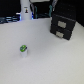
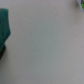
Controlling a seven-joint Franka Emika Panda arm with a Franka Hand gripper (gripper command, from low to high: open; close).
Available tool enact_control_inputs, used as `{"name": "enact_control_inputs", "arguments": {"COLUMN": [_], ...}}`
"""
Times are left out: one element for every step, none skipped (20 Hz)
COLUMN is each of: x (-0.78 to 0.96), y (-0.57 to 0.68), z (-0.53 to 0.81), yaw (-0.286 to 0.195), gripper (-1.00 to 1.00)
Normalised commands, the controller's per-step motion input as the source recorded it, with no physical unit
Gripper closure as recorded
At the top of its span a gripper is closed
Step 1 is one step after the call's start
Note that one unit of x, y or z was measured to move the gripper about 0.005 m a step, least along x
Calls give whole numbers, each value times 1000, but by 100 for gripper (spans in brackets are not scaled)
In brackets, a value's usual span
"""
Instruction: Open the kcup holder, insert the kcup into the holder, and close the kcup holder
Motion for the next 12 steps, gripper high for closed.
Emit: {"name": "enact_control_inputs", "arguments": {"x": [-35, -82, -164, -246, -285, -312, -344, -342, -338, -334, -333, -342], "y": [253, 383, 514, 583, 608, 641, 628, 631, 633, 645, 644, 644], "z": [88, 119, 176, 133, 78, 40, 16, 11, 7, 4, 3, -8], "yaw": [-6, -40, -73, -132, -154, -169, -173, -182, -190, -194, -200, -206], "gripper": [-100, -100, -100, -100, -100, -100, -100, -100, -100, -100, -100, -100]}}
